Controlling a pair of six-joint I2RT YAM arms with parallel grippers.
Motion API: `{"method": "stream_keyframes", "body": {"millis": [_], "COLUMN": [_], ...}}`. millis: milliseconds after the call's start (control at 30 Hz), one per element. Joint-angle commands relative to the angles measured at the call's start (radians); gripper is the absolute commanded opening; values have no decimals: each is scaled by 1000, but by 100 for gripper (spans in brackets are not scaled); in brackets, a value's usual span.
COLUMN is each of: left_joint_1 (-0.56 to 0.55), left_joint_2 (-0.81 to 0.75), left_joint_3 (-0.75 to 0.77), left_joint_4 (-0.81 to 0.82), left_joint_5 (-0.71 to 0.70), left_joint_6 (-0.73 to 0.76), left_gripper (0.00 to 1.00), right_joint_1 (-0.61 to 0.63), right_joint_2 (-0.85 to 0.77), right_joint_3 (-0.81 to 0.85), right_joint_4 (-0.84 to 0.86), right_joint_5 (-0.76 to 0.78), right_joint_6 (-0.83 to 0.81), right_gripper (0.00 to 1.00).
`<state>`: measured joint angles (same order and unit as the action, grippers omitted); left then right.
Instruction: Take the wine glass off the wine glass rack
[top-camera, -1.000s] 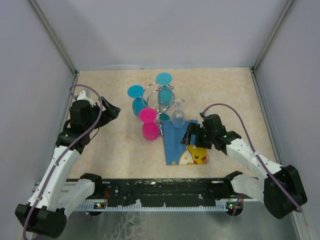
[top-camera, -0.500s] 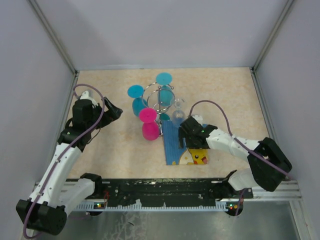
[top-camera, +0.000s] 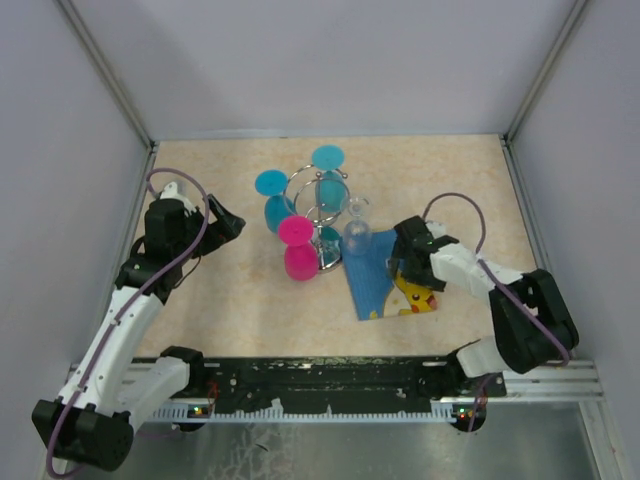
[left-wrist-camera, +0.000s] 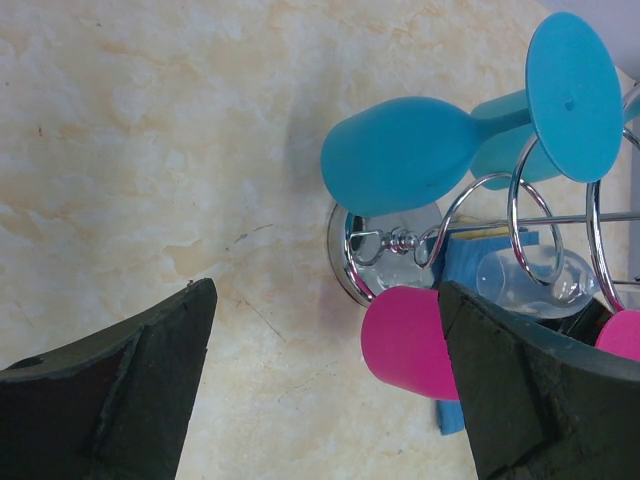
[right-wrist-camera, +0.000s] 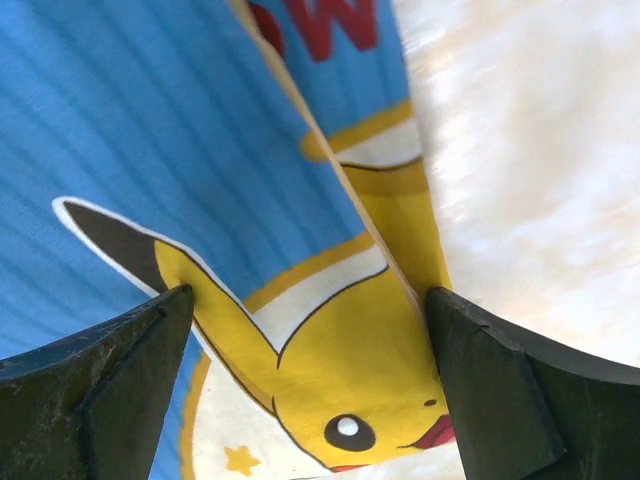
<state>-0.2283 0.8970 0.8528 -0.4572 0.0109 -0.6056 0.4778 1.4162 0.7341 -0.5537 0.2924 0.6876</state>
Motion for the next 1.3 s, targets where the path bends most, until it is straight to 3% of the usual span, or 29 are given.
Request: {"method": "stream_keyframes", "body": {"millis": [0,100,233,367,733,900,1033,1267], "left_joint_1": [1,1,1,1,2,2,2,2], "left_joint_2": [-23,-25,-22,-17,0,-4,-5,-22], "left_joint_3": [5,9,9,-8,-17,-4,8,17], "left_joint_4": [-12,-15,-12,6,38,29,36,32], "left_joint_5": [1,-4,-4,4,67,59,107,126], "left_joint_6": [2,4,-2,-24,-57,-52,-73,-78], "left_gripper": [98,98,97,97,96,97,97,97], "right_joint_1": [-163,-162,-72,-10,-5,-16,-87,-390], "right_joint_2": [-27,-94,-252,-357,-100,17,91,108], "right_joint_3": [-9,21,30,-26,-15,41,65,56], "right_joint_4": [-10,-51,-74,26,87,90,89,123], "right_joint_5": [104,163,176,-23,-68,-11,-10,-61], "right_joint_6": [-33,-43,-37,-32,-67,-3,22,-80], "right_gripper": [99,99,99,99,99,99,99,99]}}
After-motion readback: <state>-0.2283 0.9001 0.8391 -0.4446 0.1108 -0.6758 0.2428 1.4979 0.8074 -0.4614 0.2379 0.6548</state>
